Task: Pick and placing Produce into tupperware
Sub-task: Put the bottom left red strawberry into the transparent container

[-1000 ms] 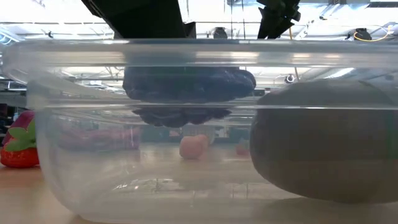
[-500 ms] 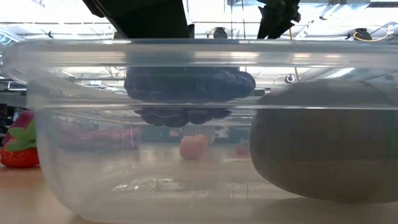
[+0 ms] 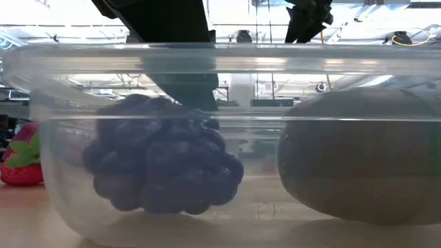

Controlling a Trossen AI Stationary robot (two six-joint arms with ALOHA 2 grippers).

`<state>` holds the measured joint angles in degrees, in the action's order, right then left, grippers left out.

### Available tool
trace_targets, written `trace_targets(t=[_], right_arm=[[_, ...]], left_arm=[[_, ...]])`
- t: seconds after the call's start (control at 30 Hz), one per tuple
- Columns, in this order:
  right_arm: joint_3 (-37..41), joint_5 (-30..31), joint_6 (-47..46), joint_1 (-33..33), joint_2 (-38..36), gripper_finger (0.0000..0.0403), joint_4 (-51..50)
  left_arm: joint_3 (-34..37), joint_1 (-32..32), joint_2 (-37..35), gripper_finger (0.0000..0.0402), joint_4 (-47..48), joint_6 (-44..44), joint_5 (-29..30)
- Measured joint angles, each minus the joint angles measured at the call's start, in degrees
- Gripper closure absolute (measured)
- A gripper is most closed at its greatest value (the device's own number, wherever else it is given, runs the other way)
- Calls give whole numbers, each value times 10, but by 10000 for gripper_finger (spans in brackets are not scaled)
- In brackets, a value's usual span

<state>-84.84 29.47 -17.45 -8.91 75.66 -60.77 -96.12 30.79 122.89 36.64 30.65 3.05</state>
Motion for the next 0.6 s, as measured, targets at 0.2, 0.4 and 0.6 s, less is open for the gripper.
trace_targets(t=[0.2,0.4,0.6], right_arm=[[0,0,1,0,0,112,0],[0,1,1,0,0,112,0],[0,2,1,0,0,112,0]], left_arm=[[0,-1,0,124,-5,-27,0],[-1,-3,-28,127,-4,-52,9],[-1,4,-85,128,45,-59,56]])
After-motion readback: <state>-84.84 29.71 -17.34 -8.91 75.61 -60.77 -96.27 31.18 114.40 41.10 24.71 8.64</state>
